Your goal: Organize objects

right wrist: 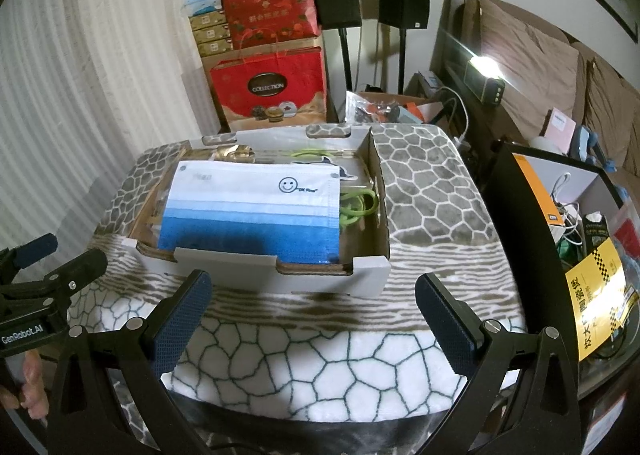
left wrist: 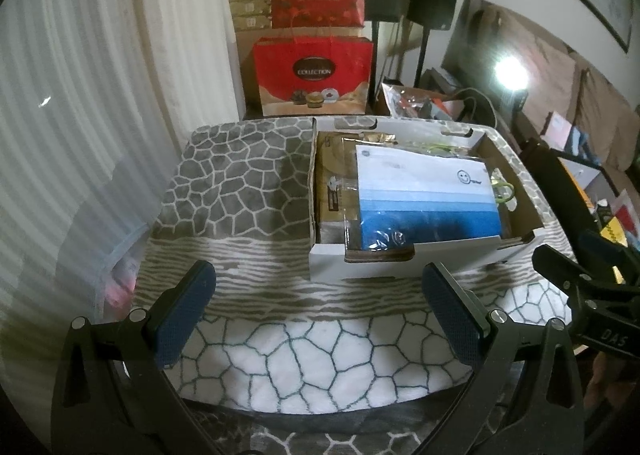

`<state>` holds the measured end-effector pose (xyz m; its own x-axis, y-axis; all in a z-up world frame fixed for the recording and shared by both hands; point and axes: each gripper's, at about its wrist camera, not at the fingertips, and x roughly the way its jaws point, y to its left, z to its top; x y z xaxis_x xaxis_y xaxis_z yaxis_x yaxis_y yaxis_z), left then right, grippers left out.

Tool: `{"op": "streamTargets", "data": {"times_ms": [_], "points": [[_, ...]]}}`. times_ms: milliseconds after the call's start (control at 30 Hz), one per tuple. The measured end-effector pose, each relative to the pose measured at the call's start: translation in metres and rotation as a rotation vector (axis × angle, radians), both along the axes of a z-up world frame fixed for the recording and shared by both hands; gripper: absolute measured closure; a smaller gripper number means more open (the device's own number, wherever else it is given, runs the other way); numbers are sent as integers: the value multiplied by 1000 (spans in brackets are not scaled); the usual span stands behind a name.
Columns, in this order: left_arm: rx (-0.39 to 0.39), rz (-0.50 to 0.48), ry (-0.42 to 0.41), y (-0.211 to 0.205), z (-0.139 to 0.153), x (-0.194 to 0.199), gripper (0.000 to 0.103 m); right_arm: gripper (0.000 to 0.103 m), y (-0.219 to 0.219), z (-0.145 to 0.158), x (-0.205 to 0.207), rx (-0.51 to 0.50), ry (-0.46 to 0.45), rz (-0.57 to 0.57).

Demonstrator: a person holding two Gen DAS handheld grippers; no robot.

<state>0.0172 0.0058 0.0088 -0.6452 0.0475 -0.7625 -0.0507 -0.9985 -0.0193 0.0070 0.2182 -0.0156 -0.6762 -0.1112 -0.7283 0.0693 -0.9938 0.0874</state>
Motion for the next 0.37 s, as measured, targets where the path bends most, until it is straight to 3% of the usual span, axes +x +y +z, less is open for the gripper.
{"op": "streamTargets", "data": {"times_ms": [367], "points": [[-10,-4,-4,1,1,0,0,1,-1,0,1,-1,0,0]]}}
